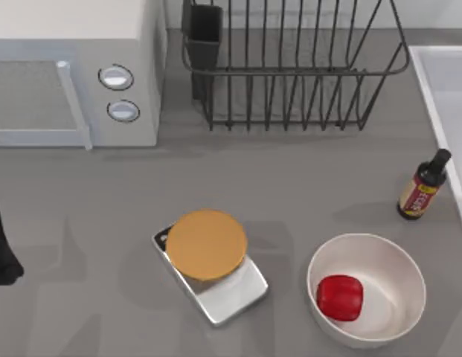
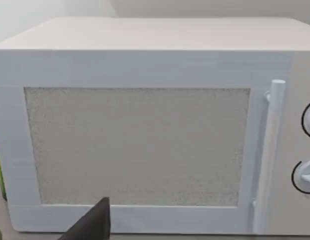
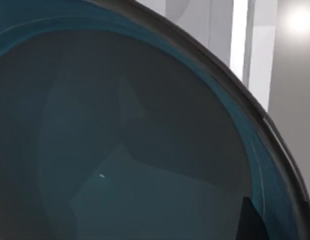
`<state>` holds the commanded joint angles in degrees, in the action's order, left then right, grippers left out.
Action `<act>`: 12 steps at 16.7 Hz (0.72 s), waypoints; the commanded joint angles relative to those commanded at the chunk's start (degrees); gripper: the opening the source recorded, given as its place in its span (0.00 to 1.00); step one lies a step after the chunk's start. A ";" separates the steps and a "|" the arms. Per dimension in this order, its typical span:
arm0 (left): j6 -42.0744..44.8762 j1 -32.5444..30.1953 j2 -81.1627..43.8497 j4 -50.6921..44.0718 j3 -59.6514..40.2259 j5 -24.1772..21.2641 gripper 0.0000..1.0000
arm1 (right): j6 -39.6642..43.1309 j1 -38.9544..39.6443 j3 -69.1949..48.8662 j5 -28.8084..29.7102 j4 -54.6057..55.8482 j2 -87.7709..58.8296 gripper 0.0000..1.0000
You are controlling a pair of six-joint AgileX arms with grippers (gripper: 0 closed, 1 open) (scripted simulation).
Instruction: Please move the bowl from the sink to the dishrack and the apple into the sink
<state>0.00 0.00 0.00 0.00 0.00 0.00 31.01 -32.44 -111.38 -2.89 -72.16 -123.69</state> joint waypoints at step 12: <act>0.00 0.00 0.00 0.00 0.00 0.00 1.00 | 13.88 -13.07 18.05 -1.29 -19.64 36.41 0.00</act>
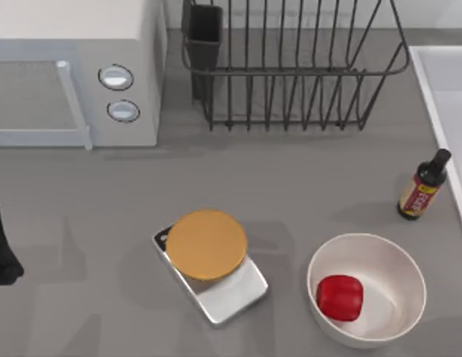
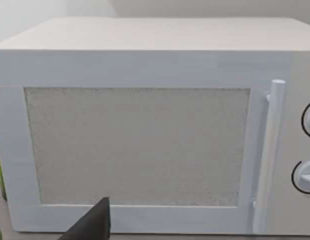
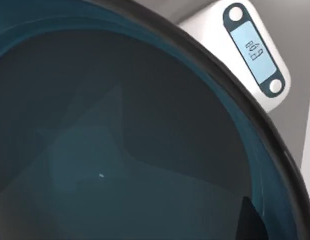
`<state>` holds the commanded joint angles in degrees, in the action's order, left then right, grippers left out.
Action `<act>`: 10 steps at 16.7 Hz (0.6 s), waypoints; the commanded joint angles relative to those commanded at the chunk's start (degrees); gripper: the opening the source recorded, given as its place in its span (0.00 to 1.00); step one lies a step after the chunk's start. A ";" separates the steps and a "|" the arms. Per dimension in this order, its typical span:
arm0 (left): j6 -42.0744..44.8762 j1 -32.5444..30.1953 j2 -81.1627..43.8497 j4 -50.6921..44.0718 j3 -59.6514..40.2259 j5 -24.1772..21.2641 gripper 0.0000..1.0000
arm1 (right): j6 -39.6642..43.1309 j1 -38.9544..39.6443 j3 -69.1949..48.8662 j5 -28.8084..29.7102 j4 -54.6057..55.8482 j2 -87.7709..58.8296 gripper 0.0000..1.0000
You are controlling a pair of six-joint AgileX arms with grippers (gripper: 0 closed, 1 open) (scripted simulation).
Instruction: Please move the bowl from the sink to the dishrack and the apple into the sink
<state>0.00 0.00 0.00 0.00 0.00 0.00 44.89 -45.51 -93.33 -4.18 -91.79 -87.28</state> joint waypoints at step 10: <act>0.00 0.00 0.00 0.00 0.00 0.00 1.00 | -7.27 11.97 -1.72 6.63 12.03 -1.05 0.00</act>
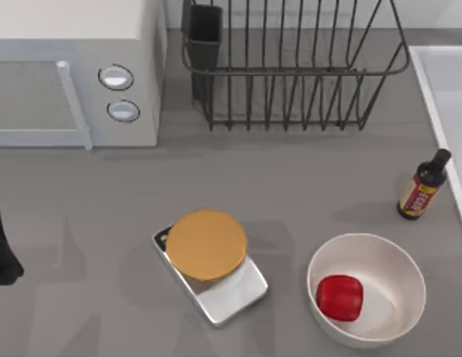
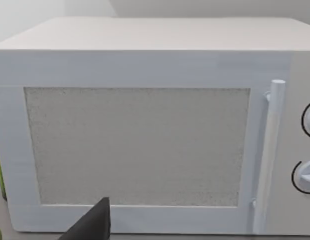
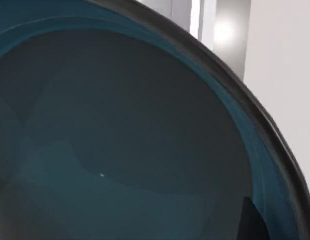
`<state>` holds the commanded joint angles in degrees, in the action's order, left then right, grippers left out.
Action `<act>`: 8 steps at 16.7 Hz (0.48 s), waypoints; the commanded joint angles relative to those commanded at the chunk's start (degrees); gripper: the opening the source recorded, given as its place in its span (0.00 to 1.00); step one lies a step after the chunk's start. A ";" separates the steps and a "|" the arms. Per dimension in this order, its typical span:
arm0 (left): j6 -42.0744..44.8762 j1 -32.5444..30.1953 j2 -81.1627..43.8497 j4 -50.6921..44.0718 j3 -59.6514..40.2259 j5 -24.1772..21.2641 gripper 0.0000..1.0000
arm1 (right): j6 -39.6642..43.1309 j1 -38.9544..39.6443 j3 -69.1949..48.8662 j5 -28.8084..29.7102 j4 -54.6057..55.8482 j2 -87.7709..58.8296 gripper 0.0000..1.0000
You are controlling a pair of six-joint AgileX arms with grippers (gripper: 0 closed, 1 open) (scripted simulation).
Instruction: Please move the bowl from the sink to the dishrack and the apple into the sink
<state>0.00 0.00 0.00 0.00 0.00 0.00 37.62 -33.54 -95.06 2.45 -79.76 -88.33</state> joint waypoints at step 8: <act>0.00 0.00 0.00 0.00 0.00 0.00 1.00 | -19.25 35.55 0.23 19.24 34.92 -4.72 0.00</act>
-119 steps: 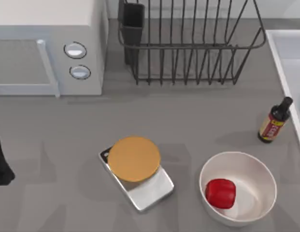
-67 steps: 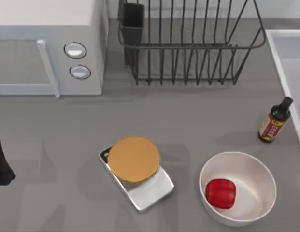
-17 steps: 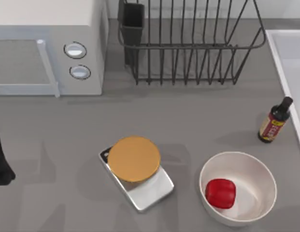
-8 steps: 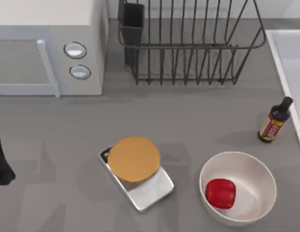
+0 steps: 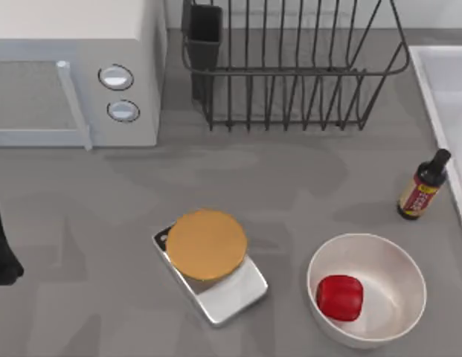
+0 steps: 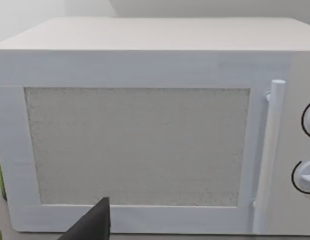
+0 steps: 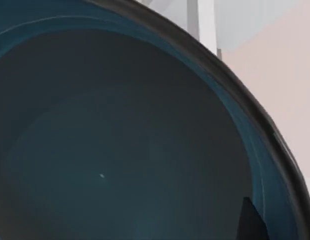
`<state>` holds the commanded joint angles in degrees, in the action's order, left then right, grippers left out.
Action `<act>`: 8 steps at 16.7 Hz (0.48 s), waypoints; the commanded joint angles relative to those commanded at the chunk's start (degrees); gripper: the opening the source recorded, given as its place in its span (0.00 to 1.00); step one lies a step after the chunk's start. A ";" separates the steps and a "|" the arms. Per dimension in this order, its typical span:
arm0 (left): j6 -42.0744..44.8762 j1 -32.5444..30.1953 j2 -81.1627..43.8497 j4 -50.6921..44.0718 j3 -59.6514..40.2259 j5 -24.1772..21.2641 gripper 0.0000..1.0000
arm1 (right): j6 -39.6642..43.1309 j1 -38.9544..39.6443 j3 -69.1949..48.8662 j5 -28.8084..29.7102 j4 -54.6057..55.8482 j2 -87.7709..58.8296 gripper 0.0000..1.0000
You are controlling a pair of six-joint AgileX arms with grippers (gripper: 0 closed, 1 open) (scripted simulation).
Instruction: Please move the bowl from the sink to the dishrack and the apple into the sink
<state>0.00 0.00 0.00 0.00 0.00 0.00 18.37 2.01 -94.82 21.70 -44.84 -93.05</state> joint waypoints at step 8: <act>0.00 0.00 0.00 0.00 0.00 0.00 1.00 | -15.73 33.83 0.56 19.59 34.54 -3.05 0.00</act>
<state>0.00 0.00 0.00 0.00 0.00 0.00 2.64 35.84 -94.27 41.29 -10.30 -96.11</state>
